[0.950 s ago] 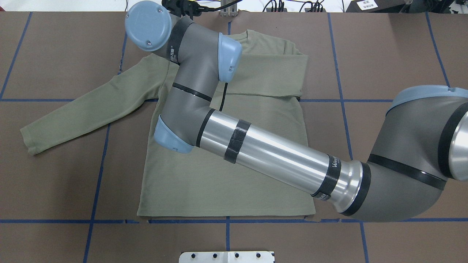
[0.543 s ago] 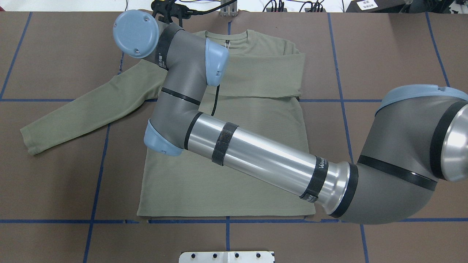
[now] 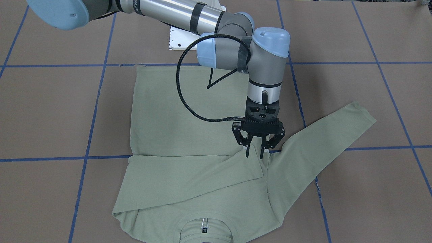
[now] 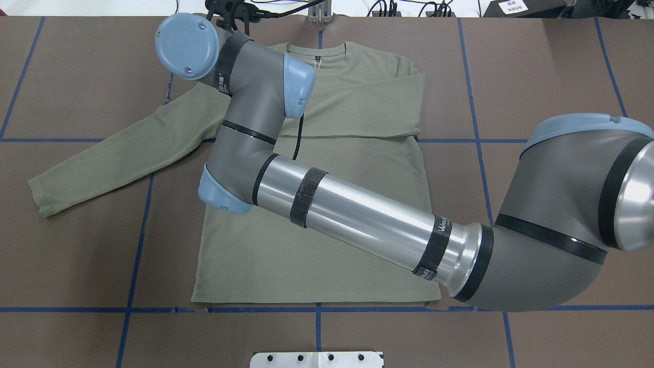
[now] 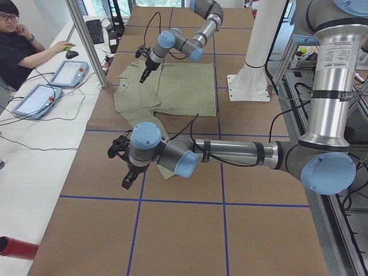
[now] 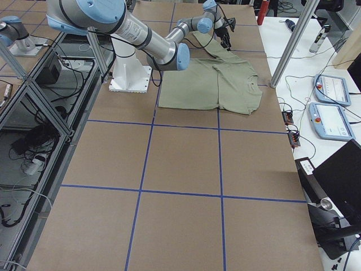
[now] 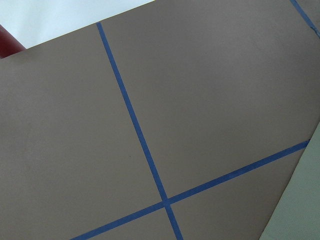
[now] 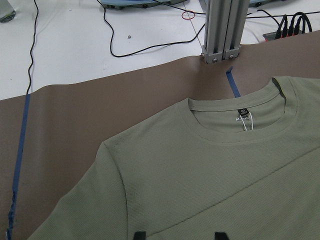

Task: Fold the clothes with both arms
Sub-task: 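Carry the grasped sleeve across the shirt toward the collar with the right gripper, then release the sleeve on the shirt and lift the right gripper away, then lower the left gripper to the other sleeve cuff and grasp it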

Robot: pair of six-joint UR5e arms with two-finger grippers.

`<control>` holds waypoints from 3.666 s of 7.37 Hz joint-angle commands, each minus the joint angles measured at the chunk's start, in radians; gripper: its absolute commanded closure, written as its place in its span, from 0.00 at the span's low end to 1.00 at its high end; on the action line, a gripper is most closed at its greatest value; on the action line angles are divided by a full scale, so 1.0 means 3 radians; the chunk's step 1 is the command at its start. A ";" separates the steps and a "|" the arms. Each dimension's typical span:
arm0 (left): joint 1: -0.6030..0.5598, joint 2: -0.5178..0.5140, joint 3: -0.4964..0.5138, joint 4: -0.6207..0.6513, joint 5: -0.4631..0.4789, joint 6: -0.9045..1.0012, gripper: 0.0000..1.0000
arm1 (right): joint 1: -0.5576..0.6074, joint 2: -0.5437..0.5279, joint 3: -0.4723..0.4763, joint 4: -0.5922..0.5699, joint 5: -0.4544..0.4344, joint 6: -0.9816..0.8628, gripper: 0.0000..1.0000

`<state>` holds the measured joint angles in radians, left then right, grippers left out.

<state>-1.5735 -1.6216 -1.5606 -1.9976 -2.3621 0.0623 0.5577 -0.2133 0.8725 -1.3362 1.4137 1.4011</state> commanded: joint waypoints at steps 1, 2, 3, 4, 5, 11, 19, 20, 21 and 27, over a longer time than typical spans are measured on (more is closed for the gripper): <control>0.0024 -0.0293 0.0164 0.0006 0.0004 -0.0069 0.00 | 0.0185 -0.0005 0.0001 -0.0010 0.0306 -0.0226 0.00; 0.0050 -0.0468 0.0282 -0.0014 0.0019 -0.0242 0.00 | 0.0419 -0.0101 0.0077 -0.0040 0.0795 -0.0318 0.00; 0.0126 -0.0470 0.0364 -0.0222 0.0020 -0.0259 0.00 | 0.0654 -0.0345 0.0280 -0.0086 0.1195 -0.0537 0.00; 0.0213 -0.0434 0.0491 -0.0654 0.0020 -0.0264 0.00 | 0.0910 -0.0585 0.0546 -0.0330 0.1568 -0.0964 0.00; 0.0431 -0.0318 0.0569 -0.0800 0.0025 -0.0304 0.00 | 0.1191 -0.0856 0.0842 -0.0550 0.1992 -0.1404 0.00; 0.1434 0.0296 0.0656 -0.2181 0.0616 -0.2558 0.00 | 0.1638 -0.2316 0.1975 -0.0542 0.2145 -0.2610 0.00; 0.1758 0.0292 0.0804 -0.2198 0.0659 -0.2826 0.30 | 0.1638 -0.2378 0.2041 -0.0537 0.2134 -0.2579 0.00; 0.1768 0.0292 0.0810 -0.2198 0.0659 -0.2821 0.30 | 0.1638 -0.2383 0.2041 -0.0537 0.2134 -0.2579 0.00; 0.1783 0.0287 0.0810 -0.2193 0.0659 -0.2821 0.39 | 0.1638 -0.2383 0.2041 -0.0542 0.2134 -0.2579 0.00; 0.1804 0.0292 0.0805 -0.2198 0.0659 -0.2805 1.00 | 0.1638 -0.2378 0.2067 -0.0542 0.2134 -0.2574 0.00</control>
<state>-1.0326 -1.5348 -1.3181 -2.6568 -2.1652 -0.7799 1.0492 -0.9264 1.4918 -1.4987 2.0541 0.6278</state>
